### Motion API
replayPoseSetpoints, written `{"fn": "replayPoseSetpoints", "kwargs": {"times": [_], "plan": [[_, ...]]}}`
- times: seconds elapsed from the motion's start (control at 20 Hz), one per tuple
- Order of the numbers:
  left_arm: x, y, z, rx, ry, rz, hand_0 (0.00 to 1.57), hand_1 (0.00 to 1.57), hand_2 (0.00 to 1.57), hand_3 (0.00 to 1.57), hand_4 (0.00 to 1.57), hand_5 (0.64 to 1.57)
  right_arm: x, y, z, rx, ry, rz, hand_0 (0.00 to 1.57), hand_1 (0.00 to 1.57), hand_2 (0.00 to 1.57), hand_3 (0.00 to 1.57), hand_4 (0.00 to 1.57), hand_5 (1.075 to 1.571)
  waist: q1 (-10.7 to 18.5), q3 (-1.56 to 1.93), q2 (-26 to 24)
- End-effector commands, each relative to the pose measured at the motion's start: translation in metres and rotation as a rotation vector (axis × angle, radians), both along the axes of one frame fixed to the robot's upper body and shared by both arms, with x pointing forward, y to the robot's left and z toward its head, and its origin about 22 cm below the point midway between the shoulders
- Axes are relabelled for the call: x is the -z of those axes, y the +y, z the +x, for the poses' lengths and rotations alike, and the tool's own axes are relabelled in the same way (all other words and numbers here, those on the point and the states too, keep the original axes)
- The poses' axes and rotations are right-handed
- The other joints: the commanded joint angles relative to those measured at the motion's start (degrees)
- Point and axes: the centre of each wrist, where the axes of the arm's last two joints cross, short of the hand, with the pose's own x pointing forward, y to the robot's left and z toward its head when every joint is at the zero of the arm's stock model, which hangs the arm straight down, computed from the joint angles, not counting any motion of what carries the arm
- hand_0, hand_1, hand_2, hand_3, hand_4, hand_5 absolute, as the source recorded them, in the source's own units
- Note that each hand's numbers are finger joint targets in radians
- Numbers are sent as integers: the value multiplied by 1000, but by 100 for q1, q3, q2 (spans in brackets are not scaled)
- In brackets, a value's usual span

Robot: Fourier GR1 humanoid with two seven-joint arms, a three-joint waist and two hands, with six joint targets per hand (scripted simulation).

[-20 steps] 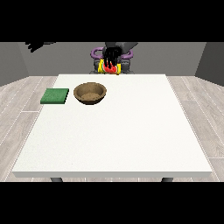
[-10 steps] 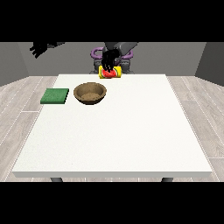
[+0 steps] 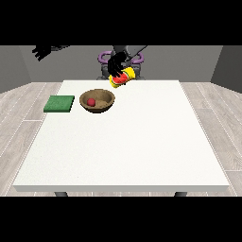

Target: Pick the cup and pour the ball into the bowl, then pick the bowl and place it on the pad

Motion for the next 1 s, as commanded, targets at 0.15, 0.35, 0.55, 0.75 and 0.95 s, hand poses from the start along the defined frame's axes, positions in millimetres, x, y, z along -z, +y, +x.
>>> {"fn": "replayPoseSetpoints", "kwargs": {"times": [0.15, 0.35, 0.55, 0.75, 0.95], "plan": [[-11, -6, 4, 2, -7, 201, 1514, 1514, 1571, 1571, 1256, 1511, 5, -2, -6, -3, 6, 4, 0, 0, 0, 308, 473, 1570, -30, -6, -80], [-26, -10, 8, 22, -77, 233, 1518, 1518, 1571, 1571, 1265, 1504, 4, -17, -9, 8, -8, 20, 0, 0, 0, 297, 469, 1570, 70, -5, 145], [-12, 1, 3, 32, -36, 214, 1513, 1513, 1571, 1571, 1282, 1493, 1, 3, 1, 36, 26, 14, 0, 0, 0, 310, 524, 1569, 310, -7, 85], [-25, 3, 1, 18, 47, -216, 1518, 1518, 1571, 1571, 1167, 1531, 1, 3, -1, 66, 35, 8, 0, 0, 0, 319, 525, 1569, 594, -24, 16], [-24, 55, 7, -56, 11, -507, 276, 276, 1488, 1571, 901, 1570, 14, -17, -19, 150, 72, 15, 0, 0, 0, 319, 525, 1569, 1063, -24, -143]]}}
